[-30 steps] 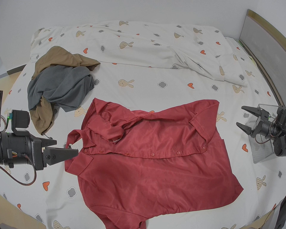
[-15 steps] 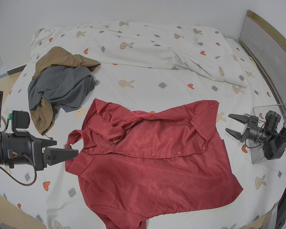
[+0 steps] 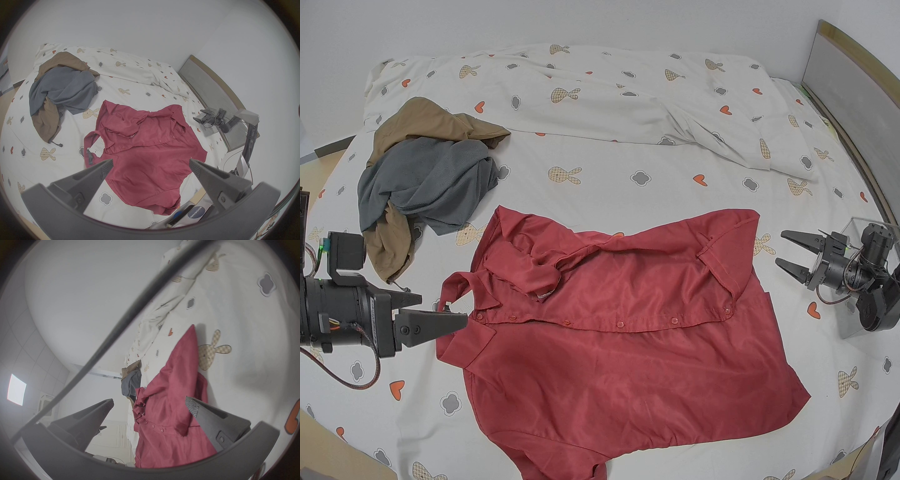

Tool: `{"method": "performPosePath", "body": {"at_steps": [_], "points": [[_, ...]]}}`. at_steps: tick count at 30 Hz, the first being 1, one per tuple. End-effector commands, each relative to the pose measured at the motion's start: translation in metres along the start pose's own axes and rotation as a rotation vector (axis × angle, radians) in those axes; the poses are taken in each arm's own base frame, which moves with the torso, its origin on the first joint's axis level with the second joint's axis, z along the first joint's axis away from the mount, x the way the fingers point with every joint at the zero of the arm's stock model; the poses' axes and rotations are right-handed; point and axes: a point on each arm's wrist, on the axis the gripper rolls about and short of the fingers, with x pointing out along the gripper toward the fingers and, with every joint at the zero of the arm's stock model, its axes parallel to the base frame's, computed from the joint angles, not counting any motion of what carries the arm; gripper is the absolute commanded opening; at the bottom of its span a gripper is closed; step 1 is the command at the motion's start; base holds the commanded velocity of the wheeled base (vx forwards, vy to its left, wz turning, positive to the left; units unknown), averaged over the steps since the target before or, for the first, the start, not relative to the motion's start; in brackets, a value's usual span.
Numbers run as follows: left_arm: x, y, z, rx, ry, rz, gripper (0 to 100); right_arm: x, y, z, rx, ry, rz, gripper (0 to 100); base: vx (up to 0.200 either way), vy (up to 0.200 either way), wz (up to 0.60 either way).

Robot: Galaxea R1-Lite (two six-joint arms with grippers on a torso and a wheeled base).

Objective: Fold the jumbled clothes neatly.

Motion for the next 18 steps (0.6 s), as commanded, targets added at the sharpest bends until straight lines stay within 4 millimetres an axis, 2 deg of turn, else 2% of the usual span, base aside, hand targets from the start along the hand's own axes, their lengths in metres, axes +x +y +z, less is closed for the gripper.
{"method": "performPosePath", "body": {"at_steps": [1, 7, 9, 12, 14, 18], "points": [[0.002, 0.001, -0.001, -0.003, 0.01, 0.001, 100, -0.012, 0.036, 0.003, -0.082, -0.029, 0.032, 100, 0.0, 0.0, 0.0], [0.002, 0.001, -0.001, -0.003, 0.01, 0.001, 100, -0.011, 0.056, 0.001, -0.116, -0.019, 0.06, 100, 0.0, 0.0, 0.0], [0.004, 0.0, -0.001, -0.002, 0.014, -0.002, 100, 0.002, 0.062, -0.002, -0.108, 0.015, 0.083, 100, 0.0, 0.0, 0.0], [0.005, 0.0, -0.002, 0.0, 0.019, -0.007, 100, 0.015, 0.068, 0.009, -0.117, 0.031, 0.111, 100, 0.0, 0.0, 0.0], [0.006, 0.0, -0.002, -0.001, 0.024, -0.008, 100, 0.032, 0.083, 0.007, -0.103, 0.073, 0.148, 100, 0.0, 0.0, 0.0], [0.005, -0.001, -0.002, 0.001, 0.02, -0.007, 100, 0.036, 0.114, -0.001, -0.15, 0.103, 0.203, 100, 0.0, 0.0, 0.0]]}}
